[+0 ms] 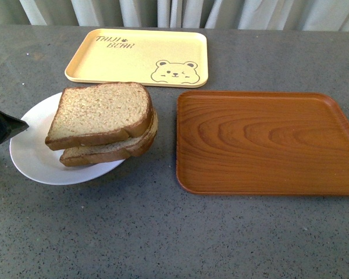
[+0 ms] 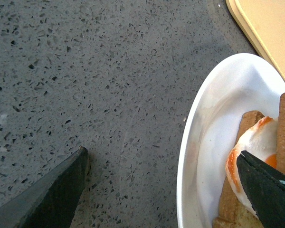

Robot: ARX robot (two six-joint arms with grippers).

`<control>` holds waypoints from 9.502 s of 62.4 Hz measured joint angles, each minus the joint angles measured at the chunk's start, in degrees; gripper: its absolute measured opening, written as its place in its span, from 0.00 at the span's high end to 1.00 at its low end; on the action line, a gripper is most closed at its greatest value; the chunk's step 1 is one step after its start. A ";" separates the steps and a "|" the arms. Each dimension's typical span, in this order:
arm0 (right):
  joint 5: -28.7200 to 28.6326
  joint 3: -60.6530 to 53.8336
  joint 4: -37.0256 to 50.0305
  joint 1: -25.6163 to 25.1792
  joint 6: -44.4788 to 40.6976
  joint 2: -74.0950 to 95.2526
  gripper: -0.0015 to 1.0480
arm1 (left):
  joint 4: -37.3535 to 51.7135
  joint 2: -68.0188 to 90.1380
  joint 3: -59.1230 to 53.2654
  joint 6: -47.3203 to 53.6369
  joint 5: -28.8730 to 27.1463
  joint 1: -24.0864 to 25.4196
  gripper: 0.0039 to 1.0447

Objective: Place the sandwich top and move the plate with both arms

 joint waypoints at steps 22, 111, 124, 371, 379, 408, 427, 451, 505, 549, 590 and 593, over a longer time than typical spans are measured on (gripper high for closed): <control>0.00 0.00 0.00 0.00 0.00 0.00 0.09 | -1.40 0.37 0.74 -0.83 1.03 -3.34 0.08; 0.00 0.00 0.00 0.00 0.00 0.00 0.09 | 1.11 5.97 2.21 -10.82 8.83 -6.93 0.98; 0.00 0.00 0.00 0.00 0.00 0.00 0.09 | 3.72 5.40 0.04 -11.06 10.27 -6.60 0.98; 0.00 0.00 0.00 0.00 -0.02 0.00 0.09 | -31.45 29.38 69.16 -15.91 7.06 -6.47 0.08; 0.00 0.00 0.00 0.00 0.00 0.00 0.09 | -25.79 25.38 63.80 -16.90 7.37 -5.14 0.08; 0.00 0.00 0.00 0.00 -0.02 0.00 0.09 | 18.99 0.63 20.90 25.40 -16.15 -4.74 0.51; 0.02 0.00 0.00 0.00 0.00 0.00 0.09 | 23.52 -15.61 -1.27 34.53 -18.34 -7.26 0.99; 0.00 0.00 0.00 0.00 0.00 0.00 0.09 | 18.32 -36.00 -16.46 34.86 -18.40 -7.23 0.99; 0.00 0.00 0.00 0.00 0.00 0.00 0.09 | -8.31 -75.08 -28.92 35.01 -18.47 -7.21 0.99; 0.00 0.00 0.00 0.00 0.00 0.00 0.09 | -29.18 -97.50 -28.96 35.06 -18.47 -7.21 0.99; 0.00 0.00 0.00 0.00 0.00 -0.02 0.09 | -47.41 -114.68 -28.96 35.08 -18.49 -7.19 0.99; 0.00 0.00 0.00 0.00 -0.02 0.00 0.09 | -47.41 -114.68 -28.96 35.06 -18.47 -7.19 0.97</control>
